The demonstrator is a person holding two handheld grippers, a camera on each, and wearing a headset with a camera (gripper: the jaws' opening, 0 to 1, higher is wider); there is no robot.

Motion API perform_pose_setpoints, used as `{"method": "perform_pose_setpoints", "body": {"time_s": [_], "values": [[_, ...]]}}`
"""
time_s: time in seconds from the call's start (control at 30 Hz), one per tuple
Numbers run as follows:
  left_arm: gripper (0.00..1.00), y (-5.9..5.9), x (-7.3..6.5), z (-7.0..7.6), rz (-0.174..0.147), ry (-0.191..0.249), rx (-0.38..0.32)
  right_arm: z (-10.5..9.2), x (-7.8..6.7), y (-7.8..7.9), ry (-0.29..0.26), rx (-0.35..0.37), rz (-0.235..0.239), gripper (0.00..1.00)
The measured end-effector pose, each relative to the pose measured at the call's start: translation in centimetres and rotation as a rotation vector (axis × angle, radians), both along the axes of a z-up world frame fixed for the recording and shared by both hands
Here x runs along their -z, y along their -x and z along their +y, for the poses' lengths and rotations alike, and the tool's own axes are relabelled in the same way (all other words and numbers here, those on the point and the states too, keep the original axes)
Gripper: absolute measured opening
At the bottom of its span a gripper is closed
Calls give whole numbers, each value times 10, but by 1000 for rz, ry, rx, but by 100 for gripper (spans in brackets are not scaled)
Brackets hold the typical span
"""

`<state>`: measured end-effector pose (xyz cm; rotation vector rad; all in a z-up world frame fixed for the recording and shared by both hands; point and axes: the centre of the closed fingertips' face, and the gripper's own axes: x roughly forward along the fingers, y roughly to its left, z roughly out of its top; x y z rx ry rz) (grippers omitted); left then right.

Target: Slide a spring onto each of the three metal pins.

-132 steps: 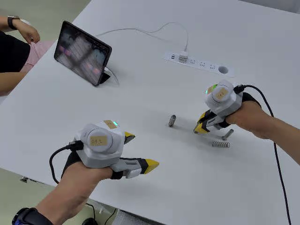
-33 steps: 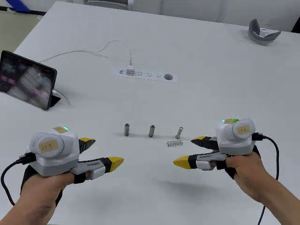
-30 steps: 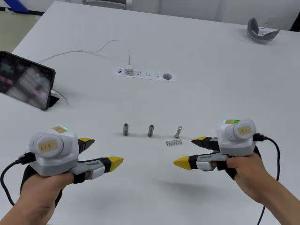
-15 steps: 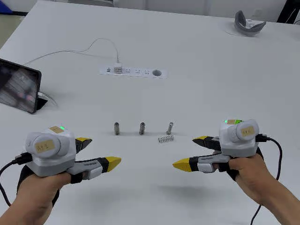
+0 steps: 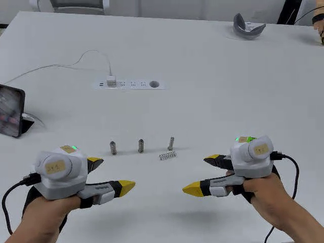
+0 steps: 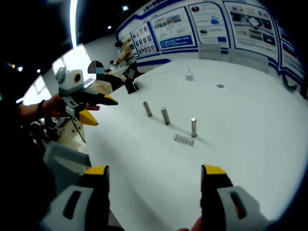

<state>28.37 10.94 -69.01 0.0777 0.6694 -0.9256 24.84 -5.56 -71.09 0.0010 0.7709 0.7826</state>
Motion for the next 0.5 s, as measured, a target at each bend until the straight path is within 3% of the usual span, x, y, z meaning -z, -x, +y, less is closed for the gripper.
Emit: {"method": "perform_pose_setpoints", "body": {"time_s": [0.23, 0.5], "values": [[69, 0, 3, -21, 3, -7, 72, 1, 4, 10, 16, -9, 11, 81], [68, 1, 12, -42, -6, -61, 182, 3, 3, 15, 20, -7, 1, 81]]}}
